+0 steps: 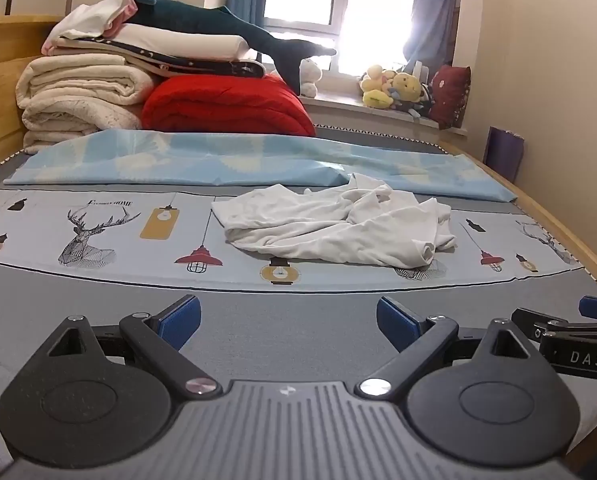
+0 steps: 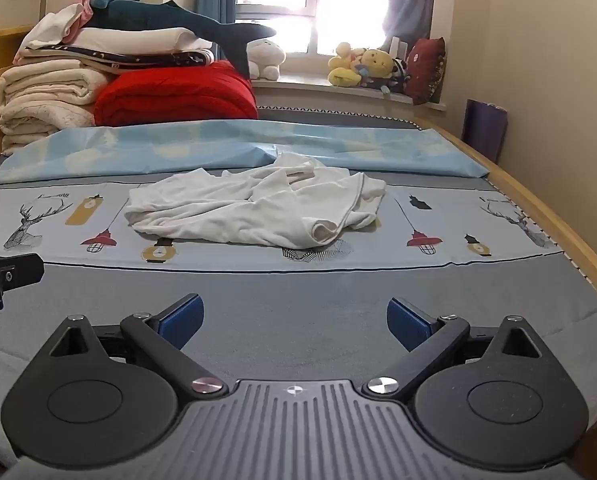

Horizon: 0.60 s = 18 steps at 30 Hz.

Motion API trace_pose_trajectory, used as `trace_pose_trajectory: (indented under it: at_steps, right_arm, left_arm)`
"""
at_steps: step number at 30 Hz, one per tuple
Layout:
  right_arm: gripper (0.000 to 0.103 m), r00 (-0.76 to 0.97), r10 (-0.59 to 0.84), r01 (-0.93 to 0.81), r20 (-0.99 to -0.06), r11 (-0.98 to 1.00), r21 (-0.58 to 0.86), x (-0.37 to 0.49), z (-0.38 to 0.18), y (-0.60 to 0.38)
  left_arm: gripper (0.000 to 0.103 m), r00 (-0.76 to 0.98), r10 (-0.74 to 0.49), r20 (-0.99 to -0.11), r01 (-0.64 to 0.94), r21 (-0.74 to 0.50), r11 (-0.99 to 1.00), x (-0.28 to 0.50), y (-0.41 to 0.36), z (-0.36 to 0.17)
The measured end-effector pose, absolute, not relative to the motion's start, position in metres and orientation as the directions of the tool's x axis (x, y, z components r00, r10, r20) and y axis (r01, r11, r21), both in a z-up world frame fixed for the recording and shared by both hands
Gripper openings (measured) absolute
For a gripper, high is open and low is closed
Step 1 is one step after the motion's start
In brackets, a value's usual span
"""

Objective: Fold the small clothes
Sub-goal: 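Move both grippers open toward the crumpled white shirt on the bed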

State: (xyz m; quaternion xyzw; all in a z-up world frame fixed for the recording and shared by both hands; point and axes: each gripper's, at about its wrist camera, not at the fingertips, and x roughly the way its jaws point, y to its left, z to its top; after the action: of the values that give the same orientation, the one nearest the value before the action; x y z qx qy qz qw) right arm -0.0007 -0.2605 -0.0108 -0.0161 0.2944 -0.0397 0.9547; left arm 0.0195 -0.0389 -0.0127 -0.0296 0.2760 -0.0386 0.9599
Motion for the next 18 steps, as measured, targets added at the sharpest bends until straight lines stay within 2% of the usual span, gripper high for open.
trace_pose_trajectory:
  at_steps: [18]
  right_arm:
    - [0.098, 0.824, -0.086, 0.067, -0.560, 0.996, -0.054, -0.0009, -0.0095, -0.2600]
  left_arm:
    - [0.097, 0.846, -0.092, -0.525, 0.061, -0.076, 0.995, 0.0181, -0.0394, -0.0130]
